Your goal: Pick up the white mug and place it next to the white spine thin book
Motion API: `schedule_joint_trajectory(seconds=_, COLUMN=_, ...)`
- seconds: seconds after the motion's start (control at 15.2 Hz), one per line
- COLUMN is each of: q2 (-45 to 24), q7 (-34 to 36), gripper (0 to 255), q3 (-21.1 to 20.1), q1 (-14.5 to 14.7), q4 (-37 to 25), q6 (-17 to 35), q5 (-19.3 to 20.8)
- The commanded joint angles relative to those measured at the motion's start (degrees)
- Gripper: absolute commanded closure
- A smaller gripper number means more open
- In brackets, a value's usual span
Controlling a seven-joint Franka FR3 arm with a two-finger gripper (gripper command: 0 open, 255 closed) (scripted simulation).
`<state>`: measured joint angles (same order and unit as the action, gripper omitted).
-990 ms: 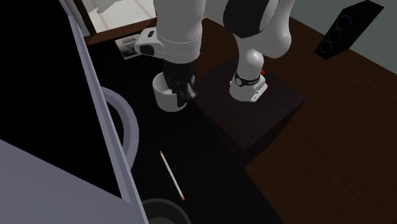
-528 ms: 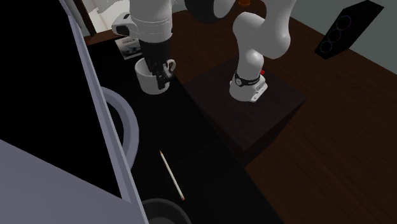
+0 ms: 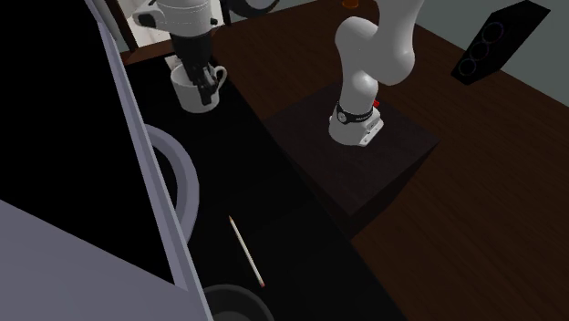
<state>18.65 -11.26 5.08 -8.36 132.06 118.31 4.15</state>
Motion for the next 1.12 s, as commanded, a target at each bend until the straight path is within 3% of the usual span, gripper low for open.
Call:
schedule_joint_trajectory(seconds=0.0, q2=-1.7, q7=-3.0, gripper=255, q3=2.0, q1=-1.1, q4=-1.8, q6=0.1, q5=0.2)
schedule_joint_trajectory(seconds=0.53, q2=-10.2, q7=-14.6, gripper=255, q3=9.2, q1=-4.8, q4=-10.7, q6=0.1, q5=-0.9)
schedule_joint_trajectory(seconds=1.06, q2=-21.9, q7=-26.4, gripper=255, q3=14.7, q1=-9.1, q4=-23.9, q6=-1.8, q5=-5.5)
